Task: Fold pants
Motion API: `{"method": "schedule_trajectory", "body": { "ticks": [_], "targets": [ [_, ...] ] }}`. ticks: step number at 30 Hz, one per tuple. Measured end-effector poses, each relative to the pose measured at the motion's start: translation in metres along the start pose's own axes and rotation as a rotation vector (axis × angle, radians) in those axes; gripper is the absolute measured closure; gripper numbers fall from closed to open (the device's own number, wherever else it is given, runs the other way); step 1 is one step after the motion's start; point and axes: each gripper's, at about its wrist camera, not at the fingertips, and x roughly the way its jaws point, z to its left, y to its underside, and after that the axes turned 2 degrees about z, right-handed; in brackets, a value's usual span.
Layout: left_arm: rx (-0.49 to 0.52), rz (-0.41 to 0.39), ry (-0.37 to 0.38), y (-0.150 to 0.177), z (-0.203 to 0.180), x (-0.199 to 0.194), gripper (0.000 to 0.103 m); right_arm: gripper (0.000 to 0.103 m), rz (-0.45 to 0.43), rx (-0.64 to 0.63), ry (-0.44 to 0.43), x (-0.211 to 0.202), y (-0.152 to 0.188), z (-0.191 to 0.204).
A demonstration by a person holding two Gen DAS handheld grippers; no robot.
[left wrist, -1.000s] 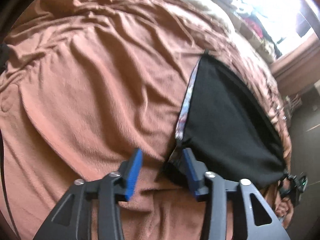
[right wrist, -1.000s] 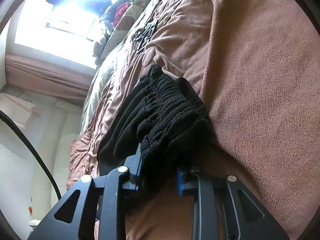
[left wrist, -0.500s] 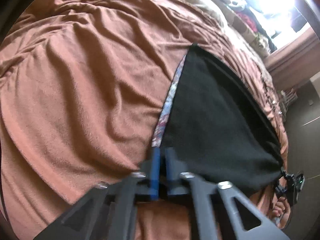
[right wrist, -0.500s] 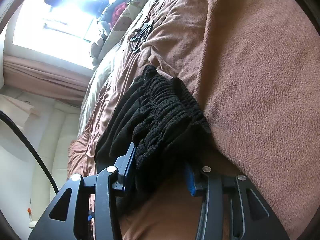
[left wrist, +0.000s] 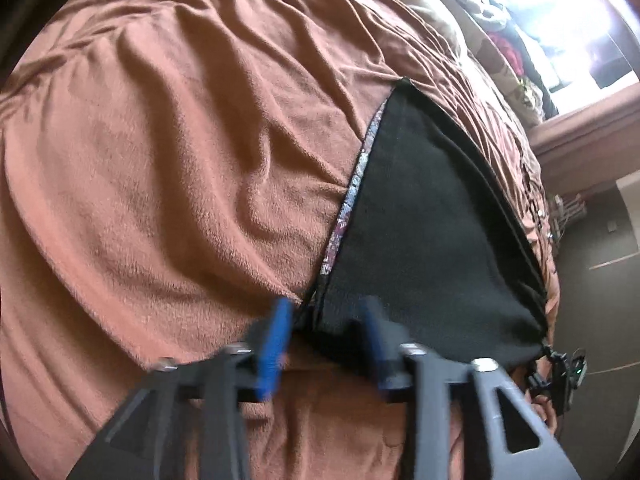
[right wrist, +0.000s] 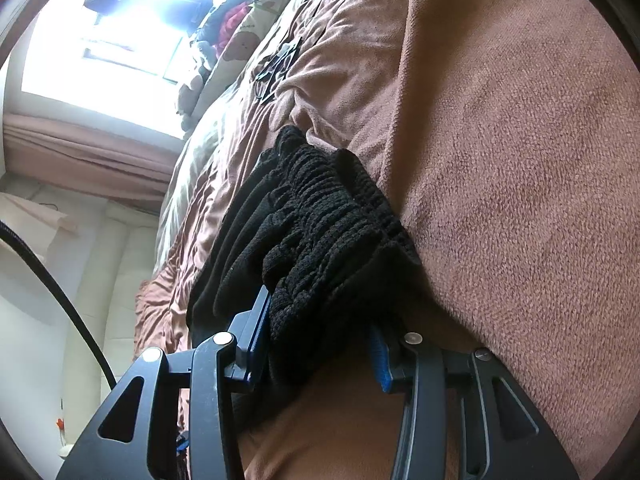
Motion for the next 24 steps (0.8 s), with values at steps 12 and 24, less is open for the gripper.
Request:
{"method": "schedule_trajectory", "body": {
  "ticks": [12,24],
  "targets": [
    [-0.064,0.037,0.083,0.009,0.008,0.012,0.052,0.063,0.002,0.002,-0.010,0.000,0.001,-0.002],
    [-0.007,0.001,0.112,0.015,-0.005,0.003,0.088,0.063,0.002,-0.001,-0.018,0.003,0.001,-0.002]
  ]
}}
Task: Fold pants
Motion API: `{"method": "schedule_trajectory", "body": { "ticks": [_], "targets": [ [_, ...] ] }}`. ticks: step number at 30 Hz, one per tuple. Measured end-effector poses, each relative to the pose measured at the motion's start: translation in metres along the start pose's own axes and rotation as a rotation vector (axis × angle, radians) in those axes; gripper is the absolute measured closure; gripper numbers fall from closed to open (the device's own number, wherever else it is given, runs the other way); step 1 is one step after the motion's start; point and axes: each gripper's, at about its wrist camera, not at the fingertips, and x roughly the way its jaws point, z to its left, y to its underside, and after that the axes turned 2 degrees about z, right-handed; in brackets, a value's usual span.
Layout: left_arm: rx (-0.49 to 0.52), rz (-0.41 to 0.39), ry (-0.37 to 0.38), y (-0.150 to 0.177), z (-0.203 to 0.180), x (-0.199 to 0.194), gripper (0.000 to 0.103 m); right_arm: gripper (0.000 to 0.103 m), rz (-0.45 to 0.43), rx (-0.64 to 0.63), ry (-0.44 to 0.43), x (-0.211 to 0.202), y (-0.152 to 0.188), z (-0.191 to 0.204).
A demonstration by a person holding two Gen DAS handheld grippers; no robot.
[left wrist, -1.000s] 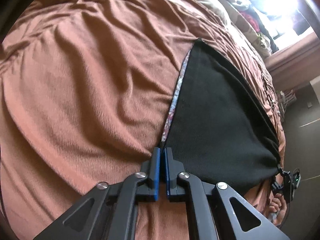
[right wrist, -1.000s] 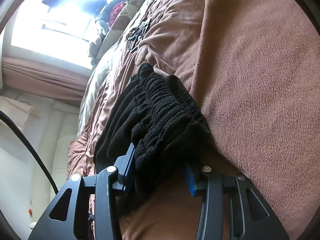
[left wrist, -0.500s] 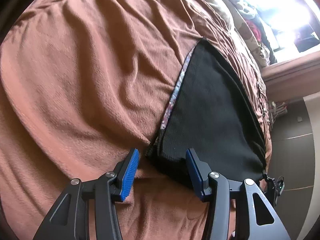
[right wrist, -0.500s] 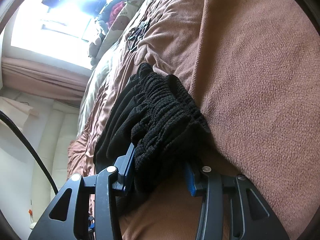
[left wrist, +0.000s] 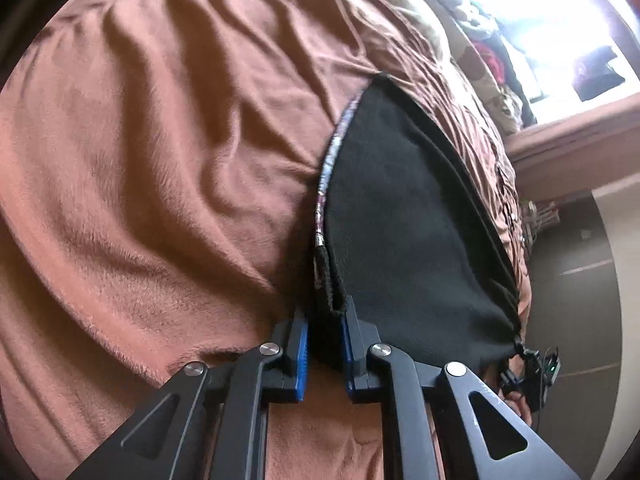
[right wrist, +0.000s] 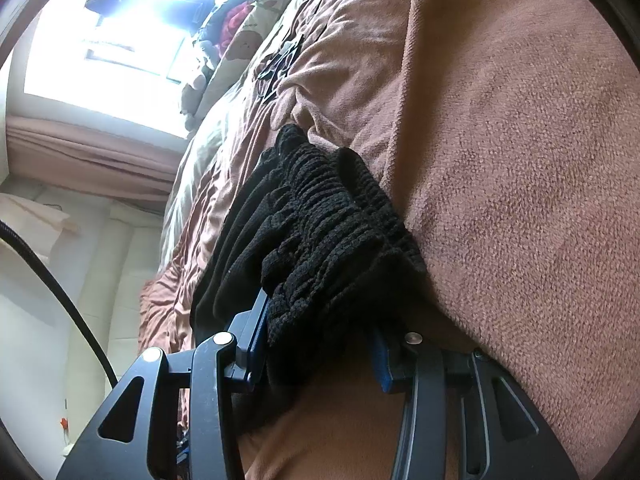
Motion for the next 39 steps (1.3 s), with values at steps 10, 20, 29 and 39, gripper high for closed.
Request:
{"method": "schedule_trajectory", "body": {
  "ticks": [10,20,29,39],
  "targets": [
    [-0.027,0.024,-0.034,-0.007,0.006,0.020,0.081,0.063,-0.001,0.003,-0.002,0.002,0.001,0.000],
    [0.009,-0.030,-0.046,-0.007,0.003,0.009,0.094,0.078,-0.009,-0.010,-0.023,0.002,0.001,0.004],
    [0.045,-0.079,-0.045,-0.007,-0.014,-0.021,0.094,0.082,-0.013,-0.043,-0.025,-0.005,0.008,0.021],
    [0.027,-0.101,-0.049,0.009,0.002,-0.066,0.095,0.082,0.037,-0.124,-0.009,-0.013,0.029,0.043]
  ]
}}
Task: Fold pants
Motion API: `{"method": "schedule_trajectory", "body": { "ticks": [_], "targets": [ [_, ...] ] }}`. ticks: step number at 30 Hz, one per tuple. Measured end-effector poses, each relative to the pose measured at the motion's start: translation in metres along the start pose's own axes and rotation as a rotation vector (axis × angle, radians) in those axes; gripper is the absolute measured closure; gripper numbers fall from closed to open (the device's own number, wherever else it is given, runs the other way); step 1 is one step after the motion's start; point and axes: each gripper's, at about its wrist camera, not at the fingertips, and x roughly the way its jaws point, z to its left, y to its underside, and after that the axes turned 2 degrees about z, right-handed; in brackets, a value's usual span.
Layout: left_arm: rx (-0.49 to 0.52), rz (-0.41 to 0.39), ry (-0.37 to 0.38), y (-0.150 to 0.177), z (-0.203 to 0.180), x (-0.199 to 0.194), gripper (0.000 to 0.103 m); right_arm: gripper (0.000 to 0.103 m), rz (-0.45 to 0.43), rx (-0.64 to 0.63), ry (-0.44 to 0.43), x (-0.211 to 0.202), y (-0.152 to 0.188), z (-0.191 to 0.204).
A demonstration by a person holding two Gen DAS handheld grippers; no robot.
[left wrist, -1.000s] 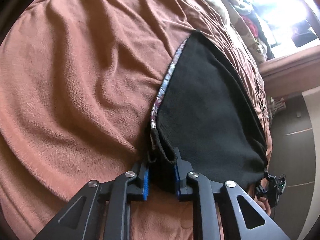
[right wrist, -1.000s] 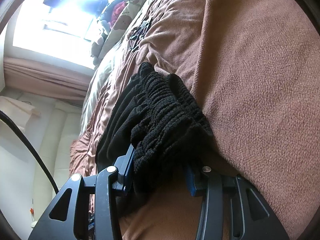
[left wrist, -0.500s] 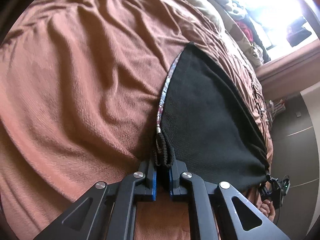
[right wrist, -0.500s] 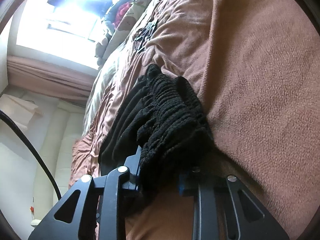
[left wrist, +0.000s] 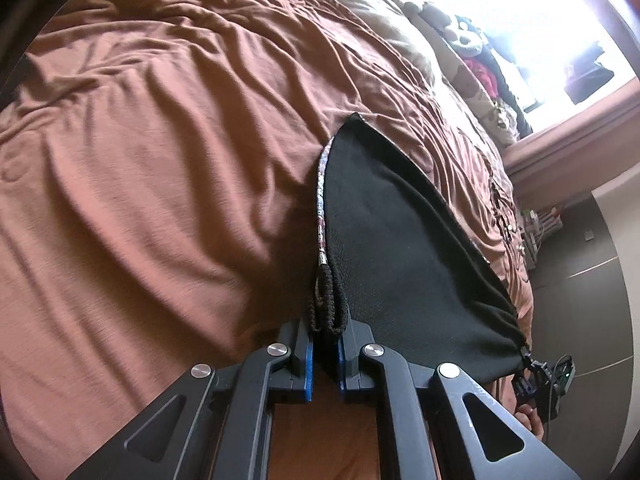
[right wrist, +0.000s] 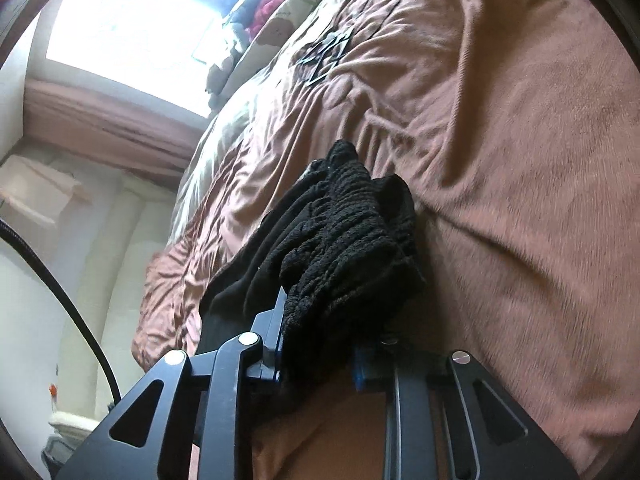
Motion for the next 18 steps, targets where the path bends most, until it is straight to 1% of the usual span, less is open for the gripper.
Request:
{"method": "schedule_trajectory", "body": {
  "ticks": [8,13,15,18],
  "targets": [
    [-0.015,-0.029,0.024,0.018,0.025,-0.050,0.095,0.082,0.058,-0.045,-0.002,0.000,0.024,0.019],
    [-0.013,-0.038,0.024,0.031,0.041,-0.077,0.095,0.082,0.100,-0.079,-0.005,-0.003,0.040,0.031],
    [-0.016,-0.044,0.028,0.037,0.049,-0.087,0.095,0.082,0.113,-0.114,0.007,-0.004,0.047,0.038],
    [-0.030,-0.052,0.037,0.046,0.064,-0.101,0.095,0.082,0.134,-0.134,0.019,-0.004,0.057,0.045]
  ]
}}
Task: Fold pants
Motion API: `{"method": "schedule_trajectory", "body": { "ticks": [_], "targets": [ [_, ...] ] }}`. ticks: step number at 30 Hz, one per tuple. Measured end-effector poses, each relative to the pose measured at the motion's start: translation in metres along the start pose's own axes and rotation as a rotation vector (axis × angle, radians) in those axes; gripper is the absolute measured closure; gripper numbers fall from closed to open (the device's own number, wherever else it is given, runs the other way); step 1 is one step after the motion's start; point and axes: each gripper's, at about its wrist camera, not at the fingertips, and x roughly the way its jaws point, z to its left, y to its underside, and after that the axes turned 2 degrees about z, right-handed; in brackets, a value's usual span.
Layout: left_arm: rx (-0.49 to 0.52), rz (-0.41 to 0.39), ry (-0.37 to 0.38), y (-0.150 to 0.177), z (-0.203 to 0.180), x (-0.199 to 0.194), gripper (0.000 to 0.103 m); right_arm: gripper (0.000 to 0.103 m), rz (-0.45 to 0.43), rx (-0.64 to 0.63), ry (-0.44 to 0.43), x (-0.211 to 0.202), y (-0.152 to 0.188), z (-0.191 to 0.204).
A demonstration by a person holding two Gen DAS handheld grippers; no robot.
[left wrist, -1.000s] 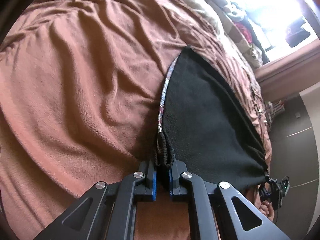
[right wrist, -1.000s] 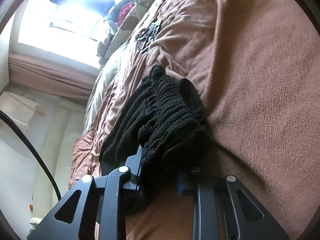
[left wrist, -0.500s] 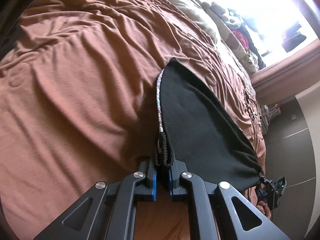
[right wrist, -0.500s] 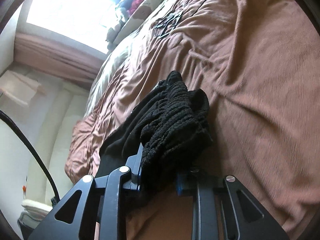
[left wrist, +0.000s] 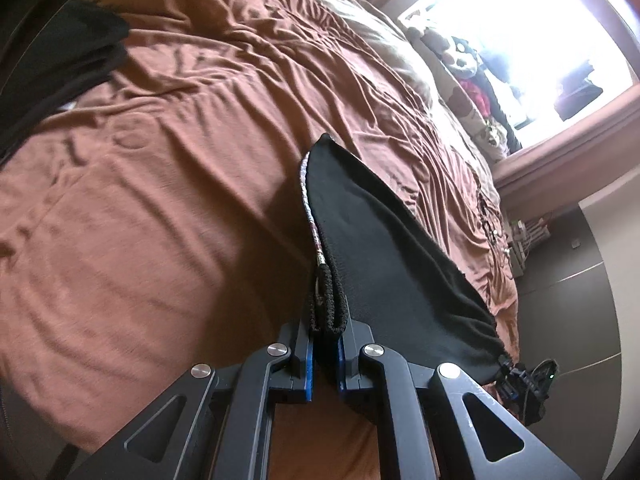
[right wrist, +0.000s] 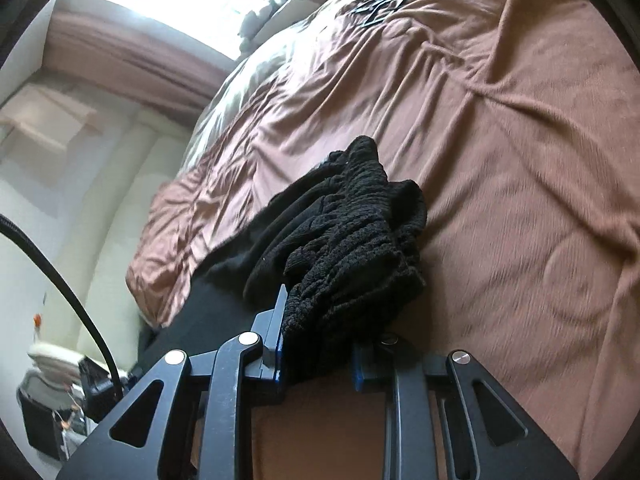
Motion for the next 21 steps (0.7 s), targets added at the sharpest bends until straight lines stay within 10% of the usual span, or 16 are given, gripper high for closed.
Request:
{"method": "schedule_trajectory", "body": {
  "ticks": [21],
  "targets": [
    [-0.083,0.013,0.047,0.068,0.077,-0.058,0.094,0.082,0.059,-0.100,0.098,-0.019,0.048,0.038]
  ]
}}
